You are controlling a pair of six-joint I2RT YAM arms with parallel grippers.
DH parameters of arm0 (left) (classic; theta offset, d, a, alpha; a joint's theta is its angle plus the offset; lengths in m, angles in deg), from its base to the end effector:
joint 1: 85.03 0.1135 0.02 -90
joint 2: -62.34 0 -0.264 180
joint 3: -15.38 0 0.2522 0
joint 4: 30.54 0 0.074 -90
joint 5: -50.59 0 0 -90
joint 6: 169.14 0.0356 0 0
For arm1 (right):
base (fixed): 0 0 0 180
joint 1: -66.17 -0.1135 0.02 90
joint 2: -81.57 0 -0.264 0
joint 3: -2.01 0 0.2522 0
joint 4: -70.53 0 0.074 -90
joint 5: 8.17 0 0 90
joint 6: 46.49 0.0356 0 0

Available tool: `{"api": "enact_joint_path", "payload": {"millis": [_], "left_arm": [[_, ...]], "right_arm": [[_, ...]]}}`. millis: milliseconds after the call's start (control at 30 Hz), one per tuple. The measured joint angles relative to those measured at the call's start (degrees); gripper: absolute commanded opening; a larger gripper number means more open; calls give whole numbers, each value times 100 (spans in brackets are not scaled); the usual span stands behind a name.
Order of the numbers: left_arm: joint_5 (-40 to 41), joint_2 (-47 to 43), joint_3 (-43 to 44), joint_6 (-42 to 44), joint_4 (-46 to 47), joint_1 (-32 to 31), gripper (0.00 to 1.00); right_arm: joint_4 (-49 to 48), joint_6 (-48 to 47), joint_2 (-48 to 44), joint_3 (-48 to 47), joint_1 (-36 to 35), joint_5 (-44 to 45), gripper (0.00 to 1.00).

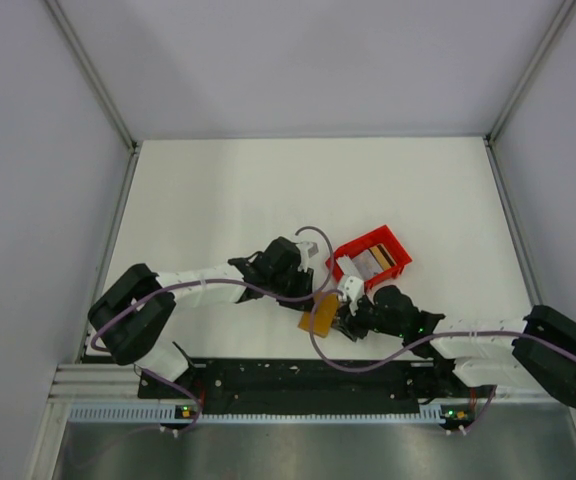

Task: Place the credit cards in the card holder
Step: Close the card holder at the center of the board.

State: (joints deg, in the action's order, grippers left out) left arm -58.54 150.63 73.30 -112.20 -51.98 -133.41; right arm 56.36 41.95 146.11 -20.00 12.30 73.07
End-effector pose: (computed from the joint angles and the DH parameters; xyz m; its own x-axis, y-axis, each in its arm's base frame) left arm 0.1881 -0.2292 0.1653 -0.8962 0.2327 -0.3777 0.4199 0.7195 -0.5531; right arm 0.1067 0.1554 0.1295 -0.2561 -0.3964 -0.8816 -0.8846 0.4639 0.0484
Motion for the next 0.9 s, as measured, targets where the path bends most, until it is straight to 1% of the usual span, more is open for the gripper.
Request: {"api": "enact_joint_path", "payload": {"millis": [33, 100, 200, 267, 433, 700, 900], "left_arm": [[-22, 0, 0, 0, 15, 0, 24], [-70, 4, 11, 0, 26, 0, 24], [-144, 9, 28, 0, 72, 0, 24], [-227, 13, 35, 0, 129, 0, 25], [-398, 111, 87, 0, 280, 0, 24], [-356, 586, 184, -24, 367, 2, 24], [-262, 612, 205, -22, 404, 0, 24]], "right_arm": [[-28, -46, 31, 0, -2, -2, 34], [-90, -94, 50, 0, -2, -17, 24], [-160, -103, 33, 4, -2, -42, 24], [-232, -87, -17, 61, -2, -39, 21], [-258, -48, -367, 269, -2, -48, 20], [-269, -26, -990, 463, -2, -280, 19], [-334, -26, -1360, 522, -2, -361, 20]]}}
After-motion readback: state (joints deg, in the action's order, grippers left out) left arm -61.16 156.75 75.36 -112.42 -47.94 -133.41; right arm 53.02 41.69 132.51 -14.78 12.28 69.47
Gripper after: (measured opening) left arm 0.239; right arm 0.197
